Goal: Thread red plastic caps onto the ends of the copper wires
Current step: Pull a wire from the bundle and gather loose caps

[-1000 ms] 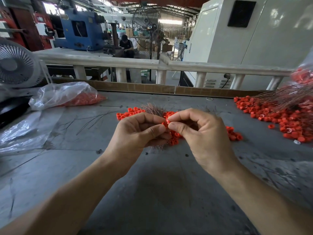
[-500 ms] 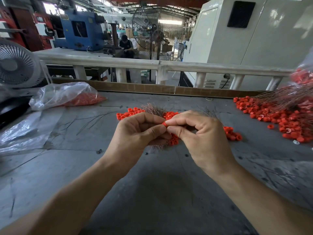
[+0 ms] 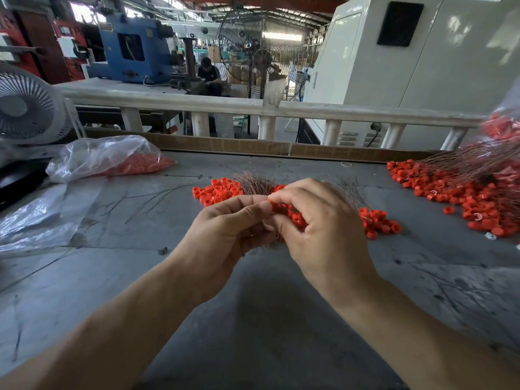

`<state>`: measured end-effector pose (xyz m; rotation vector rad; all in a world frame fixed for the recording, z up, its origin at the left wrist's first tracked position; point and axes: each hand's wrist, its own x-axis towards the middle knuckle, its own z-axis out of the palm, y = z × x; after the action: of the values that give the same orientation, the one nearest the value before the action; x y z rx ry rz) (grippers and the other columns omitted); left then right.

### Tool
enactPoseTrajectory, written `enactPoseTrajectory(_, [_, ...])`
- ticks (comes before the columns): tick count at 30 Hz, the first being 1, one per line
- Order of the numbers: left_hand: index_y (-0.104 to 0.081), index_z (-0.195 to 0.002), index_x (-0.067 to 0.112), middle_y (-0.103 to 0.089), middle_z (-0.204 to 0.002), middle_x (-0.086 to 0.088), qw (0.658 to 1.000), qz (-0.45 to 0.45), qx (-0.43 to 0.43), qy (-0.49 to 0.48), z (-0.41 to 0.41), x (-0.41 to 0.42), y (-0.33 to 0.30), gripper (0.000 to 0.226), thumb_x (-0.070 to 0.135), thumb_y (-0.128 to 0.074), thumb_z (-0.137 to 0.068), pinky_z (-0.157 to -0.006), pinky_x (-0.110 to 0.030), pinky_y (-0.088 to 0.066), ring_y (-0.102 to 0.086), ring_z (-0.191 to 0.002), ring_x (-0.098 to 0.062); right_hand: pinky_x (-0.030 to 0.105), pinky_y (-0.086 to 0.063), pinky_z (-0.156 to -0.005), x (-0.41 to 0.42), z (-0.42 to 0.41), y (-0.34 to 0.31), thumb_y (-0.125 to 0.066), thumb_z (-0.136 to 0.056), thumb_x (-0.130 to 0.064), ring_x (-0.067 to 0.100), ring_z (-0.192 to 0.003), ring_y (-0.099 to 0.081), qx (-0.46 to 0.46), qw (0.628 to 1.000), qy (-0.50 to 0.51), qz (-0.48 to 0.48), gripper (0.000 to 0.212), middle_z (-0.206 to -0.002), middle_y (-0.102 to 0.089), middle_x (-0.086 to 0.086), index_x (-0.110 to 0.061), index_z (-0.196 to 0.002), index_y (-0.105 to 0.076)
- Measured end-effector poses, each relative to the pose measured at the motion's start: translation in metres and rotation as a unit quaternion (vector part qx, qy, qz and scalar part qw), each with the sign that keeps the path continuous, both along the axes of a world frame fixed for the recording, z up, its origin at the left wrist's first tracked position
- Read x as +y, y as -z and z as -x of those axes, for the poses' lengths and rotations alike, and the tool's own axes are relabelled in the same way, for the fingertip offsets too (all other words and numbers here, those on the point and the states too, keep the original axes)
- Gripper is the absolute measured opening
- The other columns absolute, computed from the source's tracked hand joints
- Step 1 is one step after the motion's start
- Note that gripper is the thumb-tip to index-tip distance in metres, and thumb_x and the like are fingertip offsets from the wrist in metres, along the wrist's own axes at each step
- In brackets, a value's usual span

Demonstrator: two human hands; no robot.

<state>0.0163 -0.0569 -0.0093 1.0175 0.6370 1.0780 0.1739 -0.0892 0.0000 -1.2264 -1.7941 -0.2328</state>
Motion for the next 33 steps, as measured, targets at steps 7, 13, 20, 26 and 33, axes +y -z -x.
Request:
enactPoseTrajectory(7, [-0.069,-0.113,-0.001,-0.067,-0.097,-0.017,0.999,0.021,-0.008,0.034,0.001,0.0,-0.002,0.032,0.019,-0.065,-0.088,-0.088,-0.039,-0.058,-0.065,-0.092,-0.025,0.033,-0.051,-0.08,0.002,0.0,0.001,-0.079,-0.084,-0.014,0.019,-0.089,-0.063,-0.032,0.998,0.029,-0.055,0.009,-0.092,-0.067,-0.004,-0.015,-0.092,-0.074])
enactPoseTrajectory(13, [-0.077,-0.1,0.006,-0.07,-0.098,-0.017,0.999,0.023,0.009,0.038,0.002,0.0,-0.002,0.021,0.02,-0.065,-0.09,-0.1,-0.045,-0.053,-0.066,-0.093,-0.025,0.04,-0.054,-0.079,0.006,-0.003,0.004,-0.077,-0.085,-0.015,0.024,-0.086,-0.064,-0.015,0.997,0.022,-0.066,0.008,-0.088,-0.068,0.002,-0.009,-0.09,-0.075])
enactPoseTrajectory(20, [-0.074,-0.107,0.001,-0.066,-0.104,-0.023,0.999,0.02,0.014,0.035,0.003,-0.002,-0.003,0.027,0.017,-0.067,-0.087,-0.084,-0.034,-0.059,-0.066,-0.089,-0.023,0.036,-0.048,-0.078,0.005,-0.004,0.002,-0.07,-0.09,-0.019,0.021,-0.084,-0.059,-0.068,0.995,0.019,-0.075,0.006,-0.086,-0.066,-0.002,-0.014,-0.089,-0.074])
enactPoseTrajectory(26, [-0.074,-0.105,0.002,-0.07,-0.106,-0.022,0.999,0.011,0.029,0.021,0.003,-0.001,-0.005,0.026,0.018,-0.066,-0.087,-0.075,-0.031,-0.061,-0.066,-0.086,-0.023,0.036,-0.042,-0.08,0.007,-0.01,0.003,-0.077,-0.087,-0.01,0.021,-0.083,-0.058,-0.086,0.992,0.02,-0.088,0.008,-0.084,-0.065,-0.004,-0.014,-0.084,-0.071])
enactPoseTrajectory(33, [-0.074,-0.098,0.006,-0.072,-0.092,-0.011,0.999,-0.011,0.049,0.007,0.004,-0.001,-0.003,0.019,0.017,-0.07,-0.082,-0.067,-0.027,-0.059,-0.065,-0.078,-0.017,0.036,-0.046,-0.084,0.01,-0.015,0.0,-0.073,-0.092,-0.021,0.021,-0.091,-0.056,-0.091,0.994,-0.003,-0.059,0.006,-0.092,-0.063,-0.003,-0.015,-0.09,-0.073])
